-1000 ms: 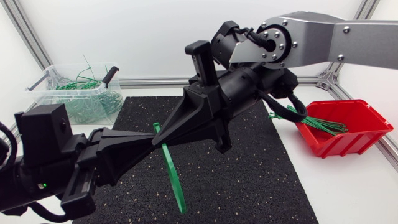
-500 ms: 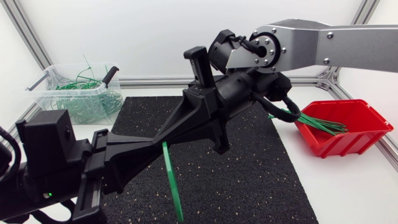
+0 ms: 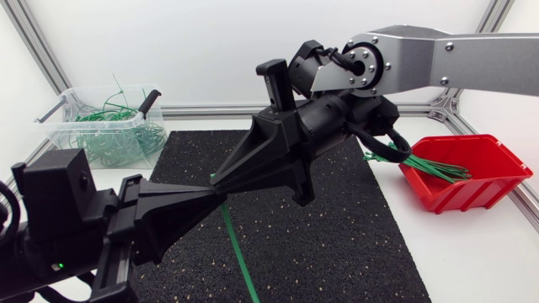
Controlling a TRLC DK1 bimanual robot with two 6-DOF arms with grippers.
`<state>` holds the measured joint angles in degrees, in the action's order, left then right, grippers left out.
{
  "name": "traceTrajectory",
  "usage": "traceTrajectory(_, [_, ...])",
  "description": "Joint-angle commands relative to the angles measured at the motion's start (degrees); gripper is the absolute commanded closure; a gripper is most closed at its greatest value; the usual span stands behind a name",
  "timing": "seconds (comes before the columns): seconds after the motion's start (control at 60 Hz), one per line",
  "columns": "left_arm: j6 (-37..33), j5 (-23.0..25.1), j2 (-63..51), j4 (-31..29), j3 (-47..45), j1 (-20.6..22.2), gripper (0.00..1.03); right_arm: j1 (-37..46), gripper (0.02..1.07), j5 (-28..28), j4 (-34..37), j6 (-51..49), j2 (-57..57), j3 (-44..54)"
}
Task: Take a green cable tie from the red box, thread the tail through the head to close it, then place it in the transparent bin on the left.
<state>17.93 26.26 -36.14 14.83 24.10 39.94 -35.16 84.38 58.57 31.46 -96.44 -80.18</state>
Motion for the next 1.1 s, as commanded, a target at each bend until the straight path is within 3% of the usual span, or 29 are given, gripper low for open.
traceTrajectory(0.0, [-1.0,0.2,0.4,0.8,0.6,0.7,1.0,-0.5,0.71,0.0,0.9,-0.7,-1.1,-0.3])
traceTrajectory(0.15, [-1.0,0.1,0.2,0.8,0.5,0.7,1.0,-0.6,0.63,0.0,1.0,-1.0,-0.8,-0.1])
traceTrajectory(0.433, [-1.1,0.0,-0.2,1.1,0.4,0.4,1.0,0.2,0.63,-0.1,1.3,-1.9,0.2,0.5])
traceTrajectory(0.717, [-0.7,0.3,-0.3,-1.3,2.9,-5.0,1.0,3.4,0.54,-1.0,4.2,-7.3,1.0,-0.7])
traceTrajectory(0.85, [4.1,9.8,-3.8,-1.0,5.1,-15.2,1.0,4.7,0.52,-4.3,2.3,-8.7,0.3,-0.8])
traceTrajectory(1.0, [8.9,19.4,-9.2,-0.5,8.2,-23.2,1.0,7.2,0.52,-8.7,-4.0,-8.8,-0.5,-0.5])
traceTrajectory(1.083, [11.1,23.4,-12.3,-0.3,9.8,-25.2,1.0,8.4,0.52,-11.3,-11.1,-8.8,0.6,1.6])
